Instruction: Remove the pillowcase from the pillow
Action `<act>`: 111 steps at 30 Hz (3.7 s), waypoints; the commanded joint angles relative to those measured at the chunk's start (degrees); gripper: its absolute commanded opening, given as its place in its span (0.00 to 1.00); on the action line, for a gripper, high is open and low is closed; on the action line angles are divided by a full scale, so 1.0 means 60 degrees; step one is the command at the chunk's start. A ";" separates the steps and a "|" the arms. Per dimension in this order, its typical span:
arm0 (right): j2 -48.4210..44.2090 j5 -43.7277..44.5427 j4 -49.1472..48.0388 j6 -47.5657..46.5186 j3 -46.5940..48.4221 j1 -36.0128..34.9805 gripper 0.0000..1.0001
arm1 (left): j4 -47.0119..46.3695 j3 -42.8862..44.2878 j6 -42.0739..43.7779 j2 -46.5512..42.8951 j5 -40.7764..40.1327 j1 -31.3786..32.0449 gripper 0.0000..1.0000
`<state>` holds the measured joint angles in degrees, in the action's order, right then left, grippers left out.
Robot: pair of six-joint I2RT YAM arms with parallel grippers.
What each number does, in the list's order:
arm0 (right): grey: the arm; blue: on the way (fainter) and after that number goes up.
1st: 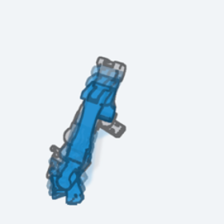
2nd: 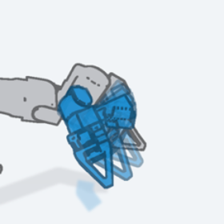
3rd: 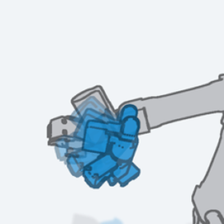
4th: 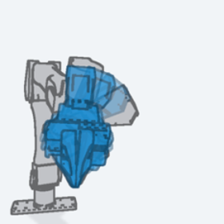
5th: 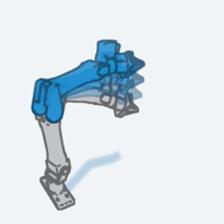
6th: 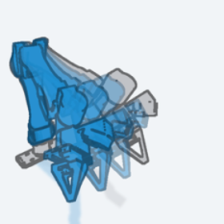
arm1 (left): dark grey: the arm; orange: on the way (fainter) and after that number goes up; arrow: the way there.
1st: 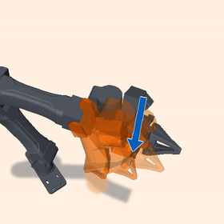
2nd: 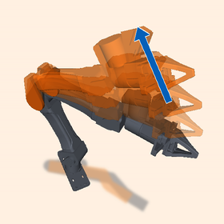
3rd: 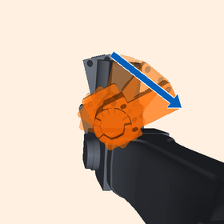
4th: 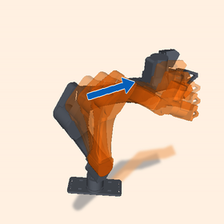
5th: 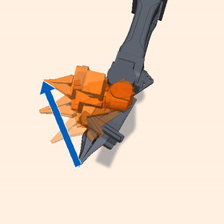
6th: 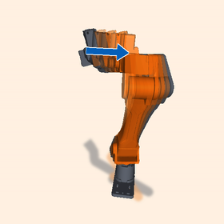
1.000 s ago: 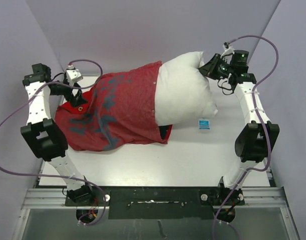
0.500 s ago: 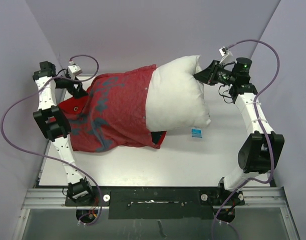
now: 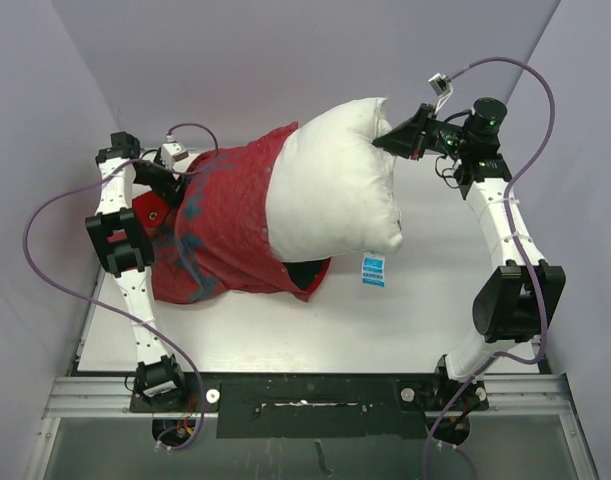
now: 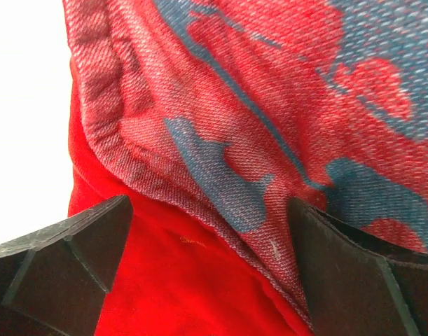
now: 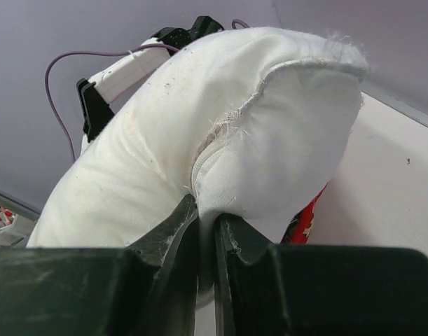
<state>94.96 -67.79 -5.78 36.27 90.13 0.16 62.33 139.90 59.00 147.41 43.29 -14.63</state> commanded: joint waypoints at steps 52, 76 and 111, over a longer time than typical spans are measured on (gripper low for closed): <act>-0.1843 0.8912 0.5383 0.2295 0.4772 0.2319 0.00 | -0.1634 -0.3669 -0.1511 -0.3088 -0.3395 -0.1948 0.00; 0.0411 0.6791 -0.0365 0.4474 0.8538 -0.0999 0.00 | -0.1753 -0.5005 -0.4084 -0.4282 -0.2004 0.0947 0.00; -0.3727 1.2105 0.6601 -0.3675 0.7333 0.2035 0.00 | -0.1758 -0.2336 -0.4377 -0.4546 -0.1580 -0.0873 0.05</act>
<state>75.53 -6.94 43.81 19.70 125.27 12.64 52.84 125.91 33.61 127.59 30.41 -20.99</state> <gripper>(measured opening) 0.101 0.058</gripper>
